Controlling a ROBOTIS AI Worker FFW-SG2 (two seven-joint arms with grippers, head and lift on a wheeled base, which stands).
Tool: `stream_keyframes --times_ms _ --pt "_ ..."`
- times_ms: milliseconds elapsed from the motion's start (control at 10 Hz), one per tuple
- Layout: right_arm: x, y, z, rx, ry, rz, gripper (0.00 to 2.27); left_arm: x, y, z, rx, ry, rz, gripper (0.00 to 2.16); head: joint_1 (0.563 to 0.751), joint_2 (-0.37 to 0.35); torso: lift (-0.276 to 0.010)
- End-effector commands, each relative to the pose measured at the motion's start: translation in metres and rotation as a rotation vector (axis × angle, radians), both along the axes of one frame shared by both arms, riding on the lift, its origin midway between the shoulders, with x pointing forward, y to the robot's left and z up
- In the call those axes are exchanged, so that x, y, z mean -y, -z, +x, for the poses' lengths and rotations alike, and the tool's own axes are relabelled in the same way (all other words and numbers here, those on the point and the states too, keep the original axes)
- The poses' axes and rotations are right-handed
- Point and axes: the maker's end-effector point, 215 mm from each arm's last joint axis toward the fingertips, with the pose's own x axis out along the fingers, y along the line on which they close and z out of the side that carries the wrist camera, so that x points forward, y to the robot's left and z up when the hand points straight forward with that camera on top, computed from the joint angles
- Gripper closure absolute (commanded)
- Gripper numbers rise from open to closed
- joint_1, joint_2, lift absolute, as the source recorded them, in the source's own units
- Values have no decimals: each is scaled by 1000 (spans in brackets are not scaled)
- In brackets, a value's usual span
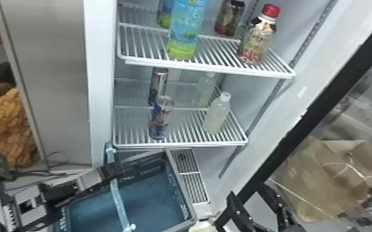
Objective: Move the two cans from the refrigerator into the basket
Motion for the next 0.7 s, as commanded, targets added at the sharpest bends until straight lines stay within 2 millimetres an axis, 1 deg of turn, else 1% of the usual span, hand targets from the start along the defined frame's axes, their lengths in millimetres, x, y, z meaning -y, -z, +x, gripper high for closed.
stream_keyframes --times_ms 0,400,600 --pt "0 1 0 -2 1 2 344 0 0 -1 -1 2 1 1210 695 -350 -219" --pt "0 4 0 -5 2 9 344 1 1 -2 -2 6 3 1210 695 -350 -219" --pt "-1 -1 2 4 -3 -2 343 0 0 -1 0 6 4 1210 695 -350 -219"
